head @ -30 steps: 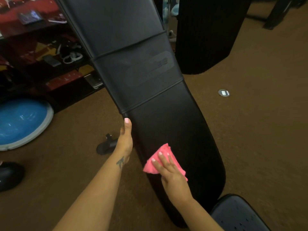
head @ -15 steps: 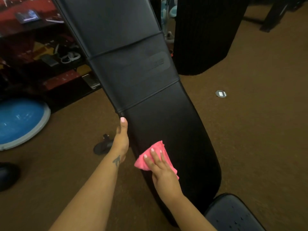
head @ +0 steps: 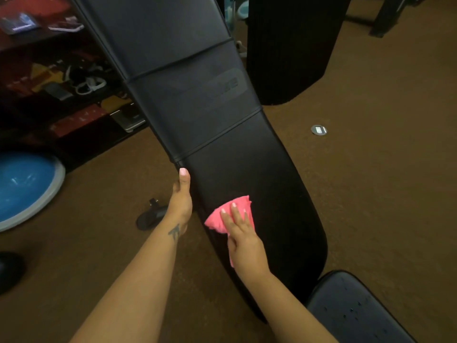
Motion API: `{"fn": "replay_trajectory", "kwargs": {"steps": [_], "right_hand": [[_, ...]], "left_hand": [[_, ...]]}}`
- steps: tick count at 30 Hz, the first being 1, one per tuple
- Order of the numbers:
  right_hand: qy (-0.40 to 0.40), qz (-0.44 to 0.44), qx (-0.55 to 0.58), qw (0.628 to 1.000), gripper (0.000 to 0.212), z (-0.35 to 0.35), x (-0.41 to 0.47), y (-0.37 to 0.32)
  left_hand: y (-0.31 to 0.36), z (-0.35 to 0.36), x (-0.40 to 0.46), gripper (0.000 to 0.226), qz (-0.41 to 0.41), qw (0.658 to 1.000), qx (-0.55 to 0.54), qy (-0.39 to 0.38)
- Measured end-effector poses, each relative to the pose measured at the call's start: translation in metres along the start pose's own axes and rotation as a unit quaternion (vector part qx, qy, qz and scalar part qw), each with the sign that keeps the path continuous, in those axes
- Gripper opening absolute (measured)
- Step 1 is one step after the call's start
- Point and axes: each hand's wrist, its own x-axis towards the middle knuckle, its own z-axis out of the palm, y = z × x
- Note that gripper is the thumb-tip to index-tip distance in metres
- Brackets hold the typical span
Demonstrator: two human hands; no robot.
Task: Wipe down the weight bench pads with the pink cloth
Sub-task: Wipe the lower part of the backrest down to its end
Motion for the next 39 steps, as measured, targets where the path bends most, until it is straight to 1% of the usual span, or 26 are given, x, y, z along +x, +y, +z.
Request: {"fn": "replay_trajectory", "kwargs": {"steps": [2,4,7,10,11,14,16,19,21,24,27,29,31,33,34,37,39], "right_hand": [[-0.03,-0.014,-0.021,0.999,0.067,0.009,-0.017,0.007],[-0.051,0.0,-0.041,0.998,0.068,0.012,-0.031,0.02],[-0.025,0.076,-0.012,0.997,0.063,0.005,-0.039,0.038],[0.016,0.145,0.034,0.989,0.055,-0.005,-0.024,0.041],[0.028,0.153,0.043,0.987,0.055,-0.007,-0.015,0.037],[0.058,0.132,0.062,0.988,0.056,-0.009,0.002,0.017],[0.067,0.102,0.059,0.991,0.059,-0.005,0.002,0.007],[0.026,0.056,0.008,0.998,0.064,0.006,-0.017,0.014],[0.004,0.052,-0.007,0.999,0.065,0.011,-0.033,0.029],[0.01,0.113,0.021,0.993,0.062,0.01,-0.042,0.043],[0.046,0.177,0.068,0.981,0.059,0.007,-0.031,0.041],[0.072,0.194,0.088,0.974,0.059,0.008,-0.021,0.03],[0.089,0.174,0.091,0.976,0.061,0.01,-0.014,0.016],[0.089,0.128,0.08,0.985,0.062,0.016,-0.012,0.004],[0.076,0.109,0.073,0.988,0.063,0.019,-0.015,0.003],[0.016,0.074,0.033,0.997,0.065,0.025,-0.035,0.015],[0.001,0.08,0.021,0.997,0.065,0.021,-0.047,0.03]], "left_hand": [[-0.001,-0.002,0.0,0.107,0.004,1.0,-0.001,-0.001],[0.0,-0.003,0.001,0.11,0.006,1.0,0.003,-0.006],[0.002,-0.002,0.0,0.119,0.002,1.0,0.014,-0.023],[0.001,-0.005,0.0,0.125,0.002,1.0,0.01,-0.024],[0.001,-0.006,0.0,0.123,0.0,1.0,0.011,-0.026],[-0.001,-0.004,0.002,0.089,0.003,1.0,0.018,-0.026],[-0.003,-0.003,0.004,0.08,0.007,0.999,0.032,-0.02],[-0.003,-0.001,0.006,0.08,0.023,0.999,0.038,-0.008],[-0.005,0.001,0.007,0.082,0.025,0.999,0.034,-0.003],[-0.006,0.001,0.008,0.081,0.032,0.999,0.036,-0.007],[-0.006,-0.003,0.01,0.082,0.036,0.998,0.042,-0.009],[-0.008,-0.002,0.012,0.082,0.037,0.998,0.044,-0.003],[-0.009,-0.002,0.013,0.08,0.041,0.998,0.044,0.009],[-0.01,-0.001,0.014,0.081,0.043,0.998,0.039,0.011],[-0.01,-0.001,0.014,0.084,0.045,0.998,0.035,0.009],[-0.011,-0.001,0.013,0.103,0.039,0.999,0.029,0.006],[-0.01,0.0,0.012,0.107,0.037,0.999,0.032,0.002]]}}
